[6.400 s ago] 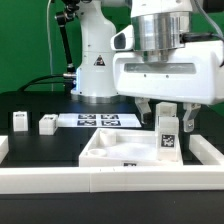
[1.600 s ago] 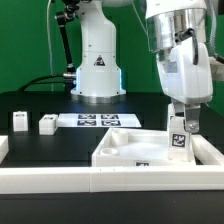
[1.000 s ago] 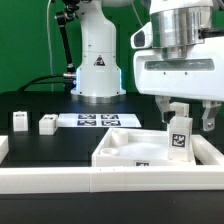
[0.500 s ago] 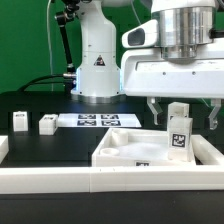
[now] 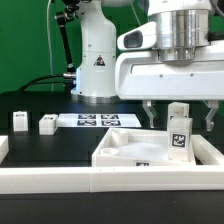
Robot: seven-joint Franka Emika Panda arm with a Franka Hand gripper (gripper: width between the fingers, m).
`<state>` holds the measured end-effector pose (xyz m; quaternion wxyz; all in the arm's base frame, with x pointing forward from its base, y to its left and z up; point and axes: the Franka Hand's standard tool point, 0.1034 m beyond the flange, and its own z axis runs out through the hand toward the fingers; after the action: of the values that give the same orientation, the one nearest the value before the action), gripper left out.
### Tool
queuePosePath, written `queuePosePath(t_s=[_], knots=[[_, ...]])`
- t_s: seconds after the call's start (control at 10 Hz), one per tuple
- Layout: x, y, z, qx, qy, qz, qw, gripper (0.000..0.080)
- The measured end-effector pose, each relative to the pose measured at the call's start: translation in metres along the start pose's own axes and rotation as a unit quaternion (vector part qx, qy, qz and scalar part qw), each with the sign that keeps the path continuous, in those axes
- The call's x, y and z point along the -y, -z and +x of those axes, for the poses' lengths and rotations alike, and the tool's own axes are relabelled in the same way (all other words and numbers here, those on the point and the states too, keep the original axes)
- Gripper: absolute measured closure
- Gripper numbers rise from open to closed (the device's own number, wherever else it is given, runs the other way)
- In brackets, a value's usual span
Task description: Assemble square table
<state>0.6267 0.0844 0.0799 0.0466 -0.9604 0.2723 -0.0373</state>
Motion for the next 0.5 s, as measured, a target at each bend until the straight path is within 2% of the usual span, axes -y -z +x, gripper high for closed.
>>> queuePosePath(t_s=[0.1, 0.2, 0.3, 0.5], knots=[[-0.0001, -0.0001, 0.0001, 0.0, 0.0, 0.0, 1.0, 0.0408], [-0.0002, 0.0, 0.0001, 0.0, 0.0, 0.0, 1.0, 0.0408], [-0.0017, 0.0001, 0.0012, -0.001, 0.001, -0.001, 1.0, 0.0506], [-0.0029, 0.0002, 0.002, -0.001, -0.005, -0.002, 1.0, 0.0506]])
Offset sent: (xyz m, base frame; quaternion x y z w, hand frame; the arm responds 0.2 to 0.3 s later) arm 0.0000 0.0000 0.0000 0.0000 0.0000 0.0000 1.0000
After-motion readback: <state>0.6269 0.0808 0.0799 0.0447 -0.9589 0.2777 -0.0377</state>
